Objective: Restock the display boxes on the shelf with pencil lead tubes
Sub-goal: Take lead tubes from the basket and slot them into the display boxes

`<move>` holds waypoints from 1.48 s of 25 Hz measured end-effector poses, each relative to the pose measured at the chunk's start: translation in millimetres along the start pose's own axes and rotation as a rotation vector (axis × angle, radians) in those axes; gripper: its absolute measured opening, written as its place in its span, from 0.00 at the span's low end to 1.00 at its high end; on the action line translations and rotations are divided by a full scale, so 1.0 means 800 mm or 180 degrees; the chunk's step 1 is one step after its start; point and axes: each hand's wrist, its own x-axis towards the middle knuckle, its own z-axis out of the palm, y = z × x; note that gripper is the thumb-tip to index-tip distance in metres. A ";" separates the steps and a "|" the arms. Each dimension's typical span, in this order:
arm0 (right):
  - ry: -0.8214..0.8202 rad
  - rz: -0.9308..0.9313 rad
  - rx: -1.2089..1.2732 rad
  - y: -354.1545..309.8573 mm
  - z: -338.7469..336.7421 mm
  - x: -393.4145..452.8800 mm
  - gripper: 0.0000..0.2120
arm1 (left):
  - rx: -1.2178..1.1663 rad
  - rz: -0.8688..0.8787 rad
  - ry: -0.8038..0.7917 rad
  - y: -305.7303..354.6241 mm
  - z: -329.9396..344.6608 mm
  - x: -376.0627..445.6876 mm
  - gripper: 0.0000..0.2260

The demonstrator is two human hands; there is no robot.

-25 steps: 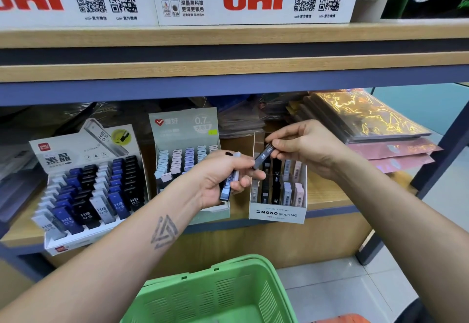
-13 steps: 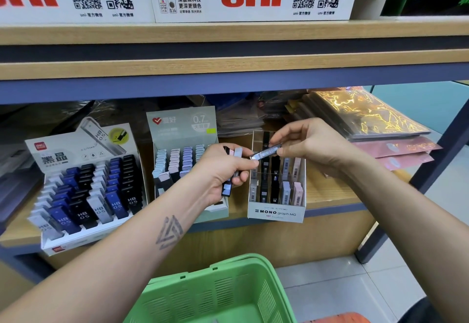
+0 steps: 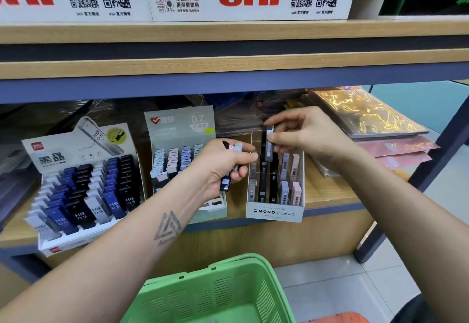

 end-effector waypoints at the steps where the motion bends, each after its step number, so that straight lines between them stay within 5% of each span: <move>1: 0.0185 0.0011 0.0158 0.003 -0.001 0.002 0.12 | -0.0020 -0.0026 0.0014 0.000 0.000 0.000 0.09; 7: 0.1109 -0.0142 -0.0372 0.009 -0.017 0.022 0.11 | -0.0296 -0.0113 0.0026 0.005 -0.003 0.005 0.07; 13: 0.1032 -0.0371 -0.1916 0.017 0.009 0.039 0.10 | -0.0316 -0.0138 0.0013 0.004 -0.005 0.007 0.09; 28: 0.0770 -0.0537 -0.2950 0.055 0.049 0.053 0.08 | -0.0339 -0.0177 -0.0048 0.003 -0.010 0.009 0.10; 33: 0.0875 -0.0523 -0.2365 0.034 0.049 0.043 0.09 | -0.0287 -0.0344 -0.0283 -0.005 -0.008 0.006 0.11; 37: -0.0450 0.0315 0.0039 -0.003 0.050 0.019 0.07 | -0.0092 -0.0300 -0.0465 -0.010 -0.004 0.003 0.08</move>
